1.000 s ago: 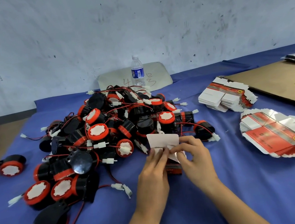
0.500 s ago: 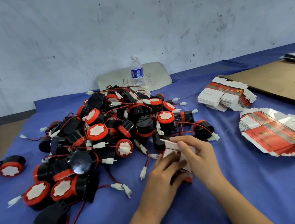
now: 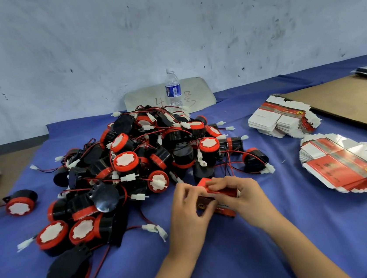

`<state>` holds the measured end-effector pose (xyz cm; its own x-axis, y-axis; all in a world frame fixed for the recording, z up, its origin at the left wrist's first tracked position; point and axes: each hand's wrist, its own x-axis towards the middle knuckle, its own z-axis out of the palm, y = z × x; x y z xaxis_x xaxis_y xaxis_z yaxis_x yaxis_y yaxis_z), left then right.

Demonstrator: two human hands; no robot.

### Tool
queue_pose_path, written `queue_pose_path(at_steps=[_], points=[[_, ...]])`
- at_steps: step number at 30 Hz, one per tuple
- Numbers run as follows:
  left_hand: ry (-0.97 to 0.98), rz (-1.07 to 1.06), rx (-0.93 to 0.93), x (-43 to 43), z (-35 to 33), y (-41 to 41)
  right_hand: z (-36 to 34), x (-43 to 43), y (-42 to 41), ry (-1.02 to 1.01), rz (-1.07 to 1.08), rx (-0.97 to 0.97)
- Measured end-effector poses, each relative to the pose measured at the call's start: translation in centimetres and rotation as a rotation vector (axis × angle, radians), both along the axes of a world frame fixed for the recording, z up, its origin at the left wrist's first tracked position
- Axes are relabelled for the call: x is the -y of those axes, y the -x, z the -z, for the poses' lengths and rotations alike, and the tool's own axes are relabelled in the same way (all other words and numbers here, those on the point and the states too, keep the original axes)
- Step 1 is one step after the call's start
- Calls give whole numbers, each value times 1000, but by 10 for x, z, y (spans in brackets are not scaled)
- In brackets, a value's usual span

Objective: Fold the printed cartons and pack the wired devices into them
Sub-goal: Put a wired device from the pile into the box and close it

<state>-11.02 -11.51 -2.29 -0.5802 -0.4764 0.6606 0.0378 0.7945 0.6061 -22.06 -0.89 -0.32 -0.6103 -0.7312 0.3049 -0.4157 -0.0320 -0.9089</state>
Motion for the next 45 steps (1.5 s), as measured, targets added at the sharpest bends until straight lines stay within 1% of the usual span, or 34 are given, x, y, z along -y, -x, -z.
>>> queue_pose_path(at_steps=[2, 5, 7, 9, 20, 24, 29, 34, 37, 40, 43, 45], points=[[-82, 20, 1, 3, 0, -1, 0, -1, 2, -47, -18, 12], [-242, 15, -32, 7, 1, 0, -1, -2, 2, -43, -19, 29], [-337, 35, -11, 9, 0, 0, -2, -3, 2, -48, -18, 8], [-365, 59, 14, 10, 1, 0, -2, -3, 4, -51, -18, -7], [-274, 47, 23, 10, 0, 0, 2, -4, 11, -35, -14, -63], [-211, 42, 22, 11, 1, 3, 5, -5, 14, -22, -25, -45], [-129, 93, 31, 15, 2, 3, 3, -11, 24, -70, -147, -41], [-93, 201, 32, 17, 4, 3, 9, -19, 26, -113, -236, -164], [-152, 207, 51, 18, 7, 4, 13, -23, 27, -117, -196, -267], [-228, 226, 70, 18, 7, 3, 15, -27, 26, -104, -206, -333], [-198, 204, 124, 20, 8, 3, 17, -31, 29, -137, -199, -416], [-162, 172, 155, 21, 9, 2, 19, -34, 28, -149, -189, -429]])
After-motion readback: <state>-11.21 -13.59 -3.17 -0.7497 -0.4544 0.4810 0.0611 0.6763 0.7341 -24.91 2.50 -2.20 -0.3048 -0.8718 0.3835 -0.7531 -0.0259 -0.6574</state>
